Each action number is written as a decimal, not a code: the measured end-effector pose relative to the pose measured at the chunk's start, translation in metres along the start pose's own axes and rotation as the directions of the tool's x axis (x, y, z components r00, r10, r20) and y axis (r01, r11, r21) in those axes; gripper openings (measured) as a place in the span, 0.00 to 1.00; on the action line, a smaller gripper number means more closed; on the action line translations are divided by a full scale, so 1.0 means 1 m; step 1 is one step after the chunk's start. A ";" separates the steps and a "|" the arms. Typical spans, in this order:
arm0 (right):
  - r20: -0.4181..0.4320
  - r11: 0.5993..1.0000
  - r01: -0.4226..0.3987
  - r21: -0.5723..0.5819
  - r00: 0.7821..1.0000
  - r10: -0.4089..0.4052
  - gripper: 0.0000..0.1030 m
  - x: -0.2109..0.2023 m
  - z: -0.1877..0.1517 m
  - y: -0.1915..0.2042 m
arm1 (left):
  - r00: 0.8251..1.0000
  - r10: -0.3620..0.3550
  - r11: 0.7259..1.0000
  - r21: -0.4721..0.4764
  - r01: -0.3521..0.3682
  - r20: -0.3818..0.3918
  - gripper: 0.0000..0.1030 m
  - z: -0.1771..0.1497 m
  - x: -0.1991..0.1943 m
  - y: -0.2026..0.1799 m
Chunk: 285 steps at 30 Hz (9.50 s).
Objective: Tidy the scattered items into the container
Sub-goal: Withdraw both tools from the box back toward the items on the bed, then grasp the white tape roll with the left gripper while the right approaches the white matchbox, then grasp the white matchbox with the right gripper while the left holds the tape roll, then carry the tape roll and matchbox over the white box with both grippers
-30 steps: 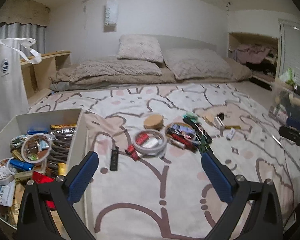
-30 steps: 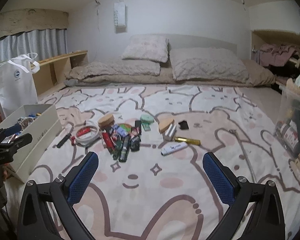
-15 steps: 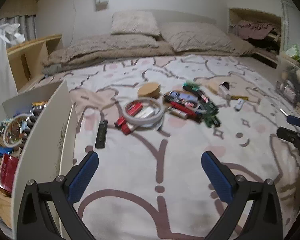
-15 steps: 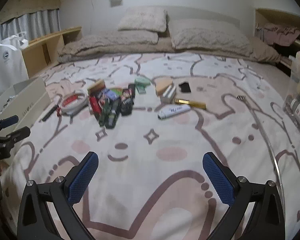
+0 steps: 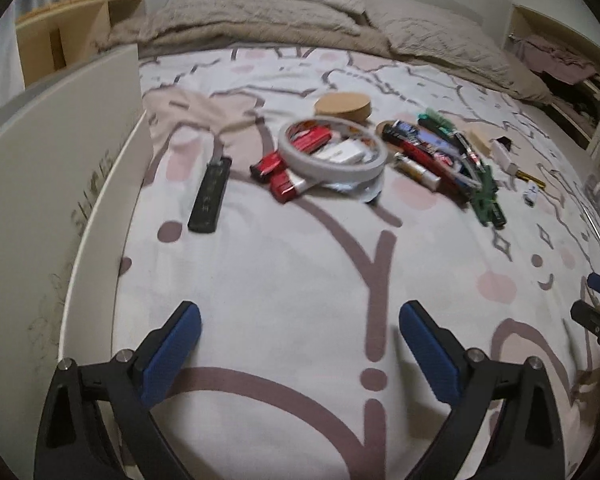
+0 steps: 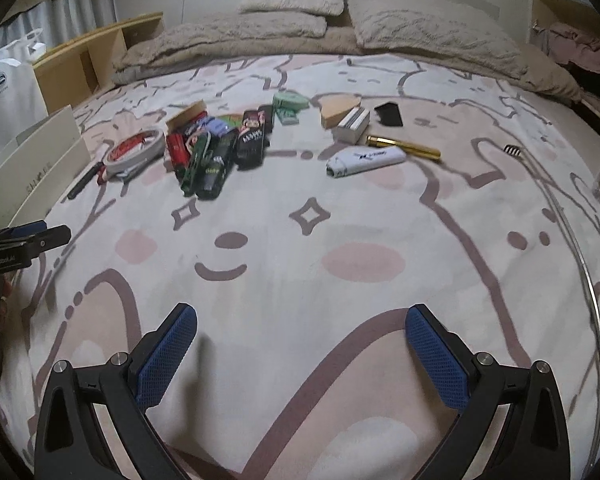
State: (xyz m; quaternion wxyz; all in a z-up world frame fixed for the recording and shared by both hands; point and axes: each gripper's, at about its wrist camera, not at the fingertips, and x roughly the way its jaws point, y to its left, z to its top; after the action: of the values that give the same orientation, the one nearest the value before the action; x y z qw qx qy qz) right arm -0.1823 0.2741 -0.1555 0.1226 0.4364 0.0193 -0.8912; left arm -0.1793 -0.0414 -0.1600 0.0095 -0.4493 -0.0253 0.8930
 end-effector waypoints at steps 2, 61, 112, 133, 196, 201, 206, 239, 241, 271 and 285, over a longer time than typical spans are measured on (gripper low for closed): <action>-0.021 1.000 -0.002 -0.002 1.000 0.002 1.00 0.005 0.002 -0.001 | 1.000 0.017 1.000 0.002 -0.017 -0.012 0.96 0.001 0.006 0.000; -0.030 0.999 0.046 -0.015 0.998 -0.046 1.00 0.112 0.103 -0.055 | 0.996 0.024 0.985 0.170 -0.038 0.083 0.86 0.102 0.075 -0.033; 0.010 0.997 0.079 0.009 0.997 -0.079 1.00 0.121 0.123 -0.060 | 0.998 -0.029 0.980 0.196 0.017 0.056 1.00 0.069 0.069 -0.057; 0.053 0.975 0.167 -0.144 0.986 -0.161 0.29 0.117 0.138 -0.030 | 0.995 -0.011 0.978 0.209 -0.009 0.094 1.00 0.063 0.075 -0.059; 0.074 0.990 -0.098 -0.105 0.992 0.106 0.19 -0.077 -0.069 0.070 | 0.973 -0.219 0.940 0.253 0.230 -0.073 0.91 -0.095 -0.074 -0.063; 0.037 0.988 -0.110 -0.107 0.993 0.114 0.19 -0.070 -0.085 0.083 | 0.977 -0.206 0.942 0.260 0.213 -0.056 0.91 -0.105 -0.070 -0.066; 0.048 0.986 -0.093 -0.135 0.994 0.100 0.19 -0.063 -0.088 0.089 | 0.979 -0.202 0.946 0.253 0.203 -0.032 0.91 -0.107 -0.070 -0.066; 0.194 0.990 -0.129 -0.050 0.971 0.136 0.19 -0.099 -0.043 0.106 | 0.960 -0.219 0.945 0.283 0.164 0.174 0.91 -0.045 -0.133 -0.064; 0.209 0.989 -0.137 -0.050 0.967 0.145 0.19 -0.103 -0.034 0.107 | 0.953 -0.219 0.946 0.286 0.154 0.209 0.91 -0.034 -0.143 -0.062; 0.387 0.959 -0.246 -0.139 0.878 0.281 0.19 -0.135 0.081 0.184 | 0.870 -0.082 0.996 0.064 0.058 0.487 0.91 0.036 -0.208 0.045; 0.337 0.913 -0.335 -0.232 0.853 0.398 0.19 -0.114 0.108 0.251 | 0.852 0.085 0.996 -0.078 -0.052 0.516 0.91 0.037 -0.220 0.121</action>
State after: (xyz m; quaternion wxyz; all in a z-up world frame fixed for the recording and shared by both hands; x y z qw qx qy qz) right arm -0.1389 0.0383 0.0188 0.3276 0.2408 -0.0148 -0.9135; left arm -0.0770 -0.1724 0.0315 -0.0430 -0.1927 -0.0382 0.9796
